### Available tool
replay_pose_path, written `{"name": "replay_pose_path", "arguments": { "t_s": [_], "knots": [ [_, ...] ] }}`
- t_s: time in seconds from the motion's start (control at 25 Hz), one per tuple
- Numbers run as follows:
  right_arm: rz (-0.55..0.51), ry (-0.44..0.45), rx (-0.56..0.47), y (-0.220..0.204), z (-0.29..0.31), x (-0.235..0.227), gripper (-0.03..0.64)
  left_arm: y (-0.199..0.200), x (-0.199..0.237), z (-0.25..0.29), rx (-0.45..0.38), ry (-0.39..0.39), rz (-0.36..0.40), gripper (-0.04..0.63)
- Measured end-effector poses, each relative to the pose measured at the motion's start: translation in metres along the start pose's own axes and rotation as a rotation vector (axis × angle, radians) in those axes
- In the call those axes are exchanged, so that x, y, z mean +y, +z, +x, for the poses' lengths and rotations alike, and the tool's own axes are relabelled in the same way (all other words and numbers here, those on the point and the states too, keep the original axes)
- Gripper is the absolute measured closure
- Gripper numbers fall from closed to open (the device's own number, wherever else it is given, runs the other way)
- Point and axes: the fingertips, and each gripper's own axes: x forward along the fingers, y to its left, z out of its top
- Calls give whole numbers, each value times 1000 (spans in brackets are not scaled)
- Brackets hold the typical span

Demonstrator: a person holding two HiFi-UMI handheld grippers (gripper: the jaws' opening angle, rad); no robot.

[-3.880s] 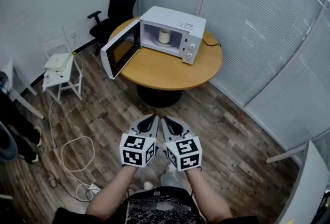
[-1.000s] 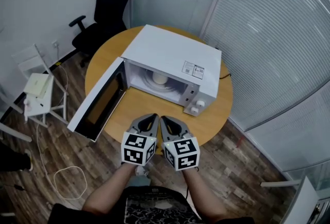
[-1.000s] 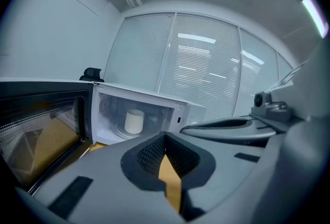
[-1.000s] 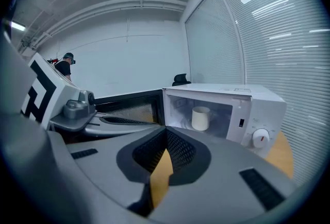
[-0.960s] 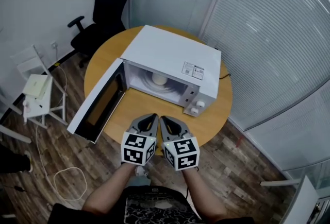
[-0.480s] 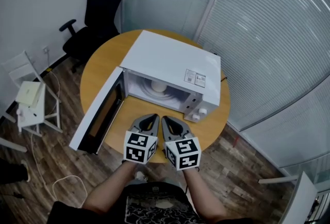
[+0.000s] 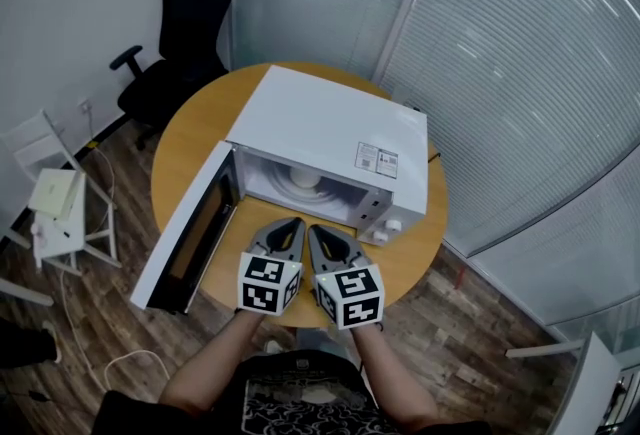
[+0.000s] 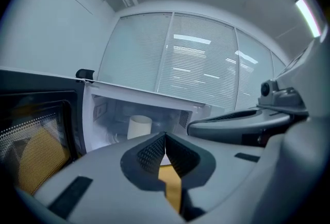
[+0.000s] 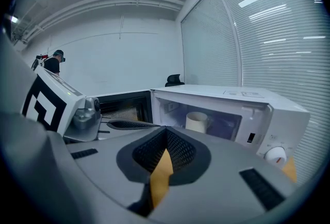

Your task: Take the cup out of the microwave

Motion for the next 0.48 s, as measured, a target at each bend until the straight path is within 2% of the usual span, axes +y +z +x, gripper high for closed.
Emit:
{"name": "replay_pose_path", "arguments": {
  "t_s": [0.48],
  "knots": [
    [-9,22,17,1,40,-43,600,3,19,60,-20,25,13,584]
  ]
}}
